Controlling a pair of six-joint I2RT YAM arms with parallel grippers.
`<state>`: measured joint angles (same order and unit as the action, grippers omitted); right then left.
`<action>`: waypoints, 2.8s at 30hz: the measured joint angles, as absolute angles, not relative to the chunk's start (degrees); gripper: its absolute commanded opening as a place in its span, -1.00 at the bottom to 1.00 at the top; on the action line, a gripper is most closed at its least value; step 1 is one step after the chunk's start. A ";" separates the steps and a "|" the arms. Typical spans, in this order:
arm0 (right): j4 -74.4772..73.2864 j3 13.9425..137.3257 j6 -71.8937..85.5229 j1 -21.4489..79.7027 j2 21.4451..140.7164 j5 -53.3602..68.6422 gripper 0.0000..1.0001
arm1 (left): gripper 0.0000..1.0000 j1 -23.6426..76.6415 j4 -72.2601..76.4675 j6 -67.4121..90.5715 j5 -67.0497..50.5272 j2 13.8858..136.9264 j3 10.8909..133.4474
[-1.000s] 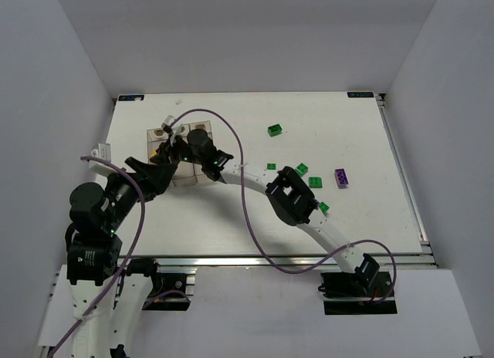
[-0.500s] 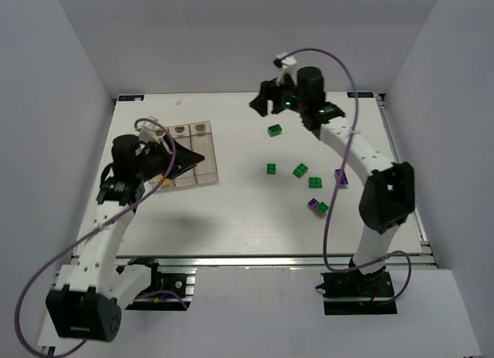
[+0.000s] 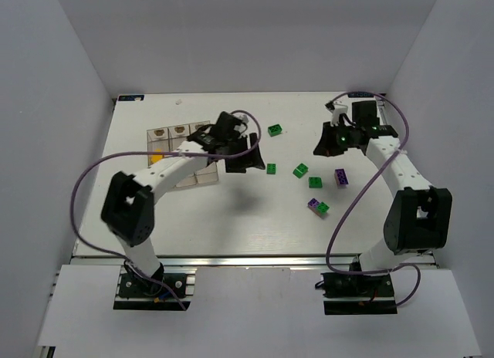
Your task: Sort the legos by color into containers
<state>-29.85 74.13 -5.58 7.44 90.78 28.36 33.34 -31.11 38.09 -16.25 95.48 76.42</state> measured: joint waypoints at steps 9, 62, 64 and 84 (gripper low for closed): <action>-31.31 71.09 -5.72 1.52 85.65 34.65 0.15 | 0.64 42.06 -45.50 33.85 6.22 124.81 107.72; -40.95 65.84 -22.85 9.93 89.38 33.54 0.47 | -0.91 21.78 -45.69 31.20 22.15 101.86 84.62; -40.73 66.41 -22.85 10.35 90.11 31.81 0.47 | -0.90 20.97 -45.89 30.89 22.24 102.19 83.81; -37.21 67.07 -23.31 13.87 95.29 17.89 0.73 | 0.55 15.79 -45.84 29.50 21.67 104.01 82.24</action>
<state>-37.21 67.07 -23.31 13.87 95.29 17.89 15.79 -45.84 29.50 21.67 104.01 82.24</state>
